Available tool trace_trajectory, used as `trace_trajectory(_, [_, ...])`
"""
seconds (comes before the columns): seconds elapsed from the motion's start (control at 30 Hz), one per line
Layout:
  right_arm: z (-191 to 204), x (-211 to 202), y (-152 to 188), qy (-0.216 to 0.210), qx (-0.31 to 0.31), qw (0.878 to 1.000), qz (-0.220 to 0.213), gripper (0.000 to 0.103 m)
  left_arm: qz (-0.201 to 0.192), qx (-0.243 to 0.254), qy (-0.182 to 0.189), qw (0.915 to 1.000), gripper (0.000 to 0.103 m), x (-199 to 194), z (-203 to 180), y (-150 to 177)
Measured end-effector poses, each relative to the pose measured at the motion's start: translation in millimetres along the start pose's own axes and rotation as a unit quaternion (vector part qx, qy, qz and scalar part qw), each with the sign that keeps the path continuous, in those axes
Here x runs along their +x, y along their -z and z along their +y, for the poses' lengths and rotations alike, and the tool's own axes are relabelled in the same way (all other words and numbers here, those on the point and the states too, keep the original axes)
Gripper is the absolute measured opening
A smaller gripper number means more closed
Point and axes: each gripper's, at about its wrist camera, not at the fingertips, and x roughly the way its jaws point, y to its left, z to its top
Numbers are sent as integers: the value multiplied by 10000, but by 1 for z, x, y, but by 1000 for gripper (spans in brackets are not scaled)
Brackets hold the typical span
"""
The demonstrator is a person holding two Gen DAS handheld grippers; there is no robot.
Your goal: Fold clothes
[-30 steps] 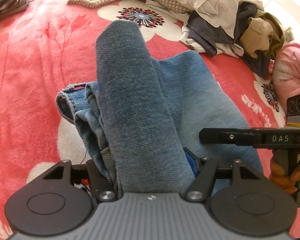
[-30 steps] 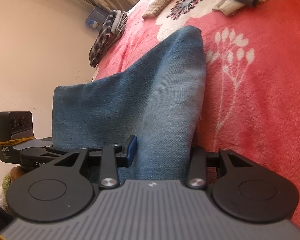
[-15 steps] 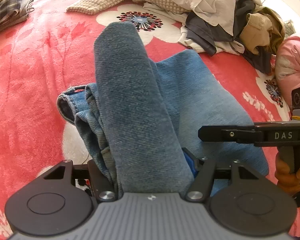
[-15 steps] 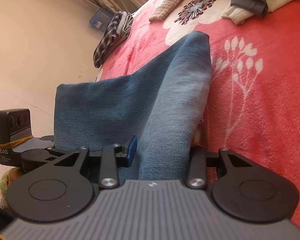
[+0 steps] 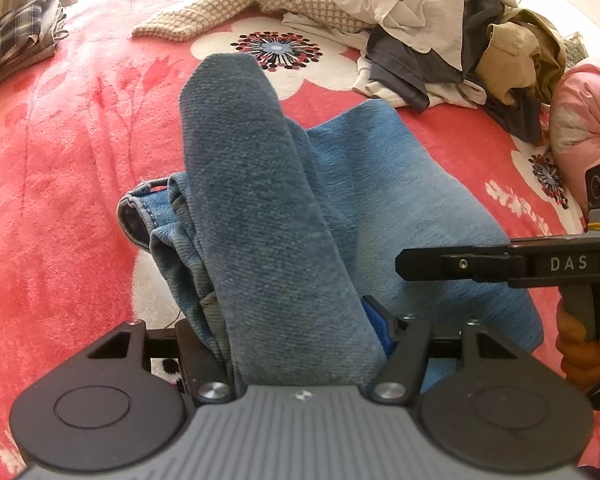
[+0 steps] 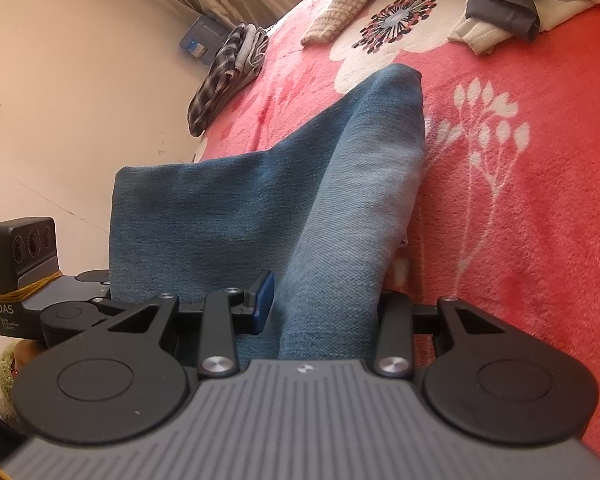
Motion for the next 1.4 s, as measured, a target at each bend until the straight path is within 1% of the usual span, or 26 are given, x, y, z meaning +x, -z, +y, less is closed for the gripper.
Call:
trace_trajectory(0.37, [13,-2,-4,-20,-159,9998,-113,37,-242,-18,26,9997,62,-13,6,0])
trace_trajectory(0.73, [18,-1,-6,-47,-196,9996,-175,37,-295,-54,14,9996,62,-19,8,1])
trace_trajectory(1.4, [19,-1,-7,-26,-221,9996,-189,37,-301,-65,34,9995,62,-18,11,-1])
